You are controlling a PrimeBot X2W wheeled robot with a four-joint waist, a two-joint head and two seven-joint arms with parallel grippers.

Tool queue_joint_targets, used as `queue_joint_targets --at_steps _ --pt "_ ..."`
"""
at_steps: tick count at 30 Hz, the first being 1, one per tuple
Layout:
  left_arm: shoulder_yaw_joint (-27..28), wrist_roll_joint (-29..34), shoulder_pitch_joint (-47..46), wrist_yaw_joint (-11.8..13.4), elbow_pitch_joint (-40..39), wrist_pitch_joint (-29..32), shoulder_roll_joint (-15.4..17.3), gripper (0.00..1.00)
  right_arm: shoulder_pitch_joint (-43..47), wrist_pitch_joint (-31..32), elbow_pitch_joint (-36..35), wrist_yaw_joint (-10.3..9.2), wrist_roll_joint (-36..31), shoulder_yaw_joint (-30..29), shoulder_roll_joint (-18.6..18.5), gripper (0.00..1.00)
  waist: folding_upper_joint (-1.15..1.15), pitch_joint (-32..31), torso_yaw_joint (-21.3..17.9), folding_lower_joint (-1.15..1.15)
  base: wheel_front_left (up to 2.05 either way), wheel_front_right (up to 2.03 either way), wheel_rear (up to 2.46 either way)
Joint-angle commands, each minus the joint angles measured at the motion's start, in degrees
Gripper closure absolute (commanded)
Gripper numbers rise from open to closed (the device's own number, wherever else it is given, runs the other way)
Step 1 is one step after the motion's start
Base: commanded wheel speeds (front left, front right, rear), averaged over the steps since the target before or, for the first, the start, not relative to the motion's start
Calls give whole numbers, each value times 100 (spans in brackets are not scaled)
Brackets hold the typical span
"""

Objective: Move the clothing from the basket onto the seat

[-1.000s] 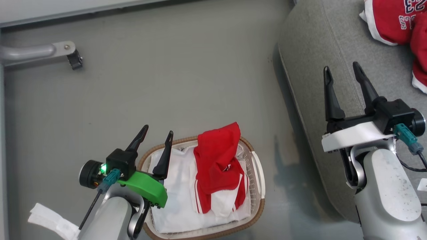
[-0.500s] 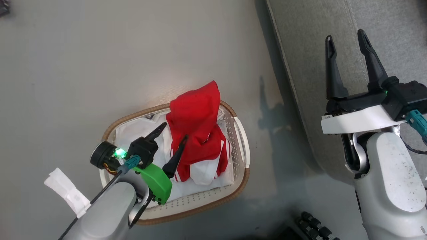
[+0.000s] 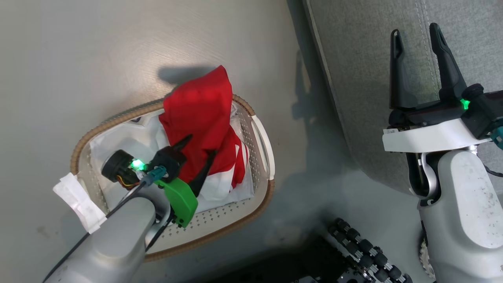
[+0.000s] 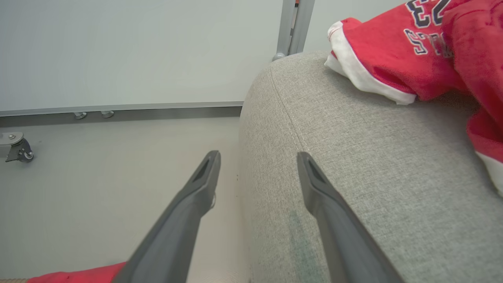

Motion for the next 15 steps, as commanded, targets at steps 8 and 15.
queue_joint_targets --at_steps 8,15 --pt "-23 89 -376 -16 683 5 -58 0 -59 -28 -222 -8 113 -2 -7 0 0 414 -246 -1 0 0 0" --pt "-109 299 -776 -16 1526 5 -294 0 -132 -28 -576 -8 195 133 -7 0 0 602 -328 -1 0 0 0"
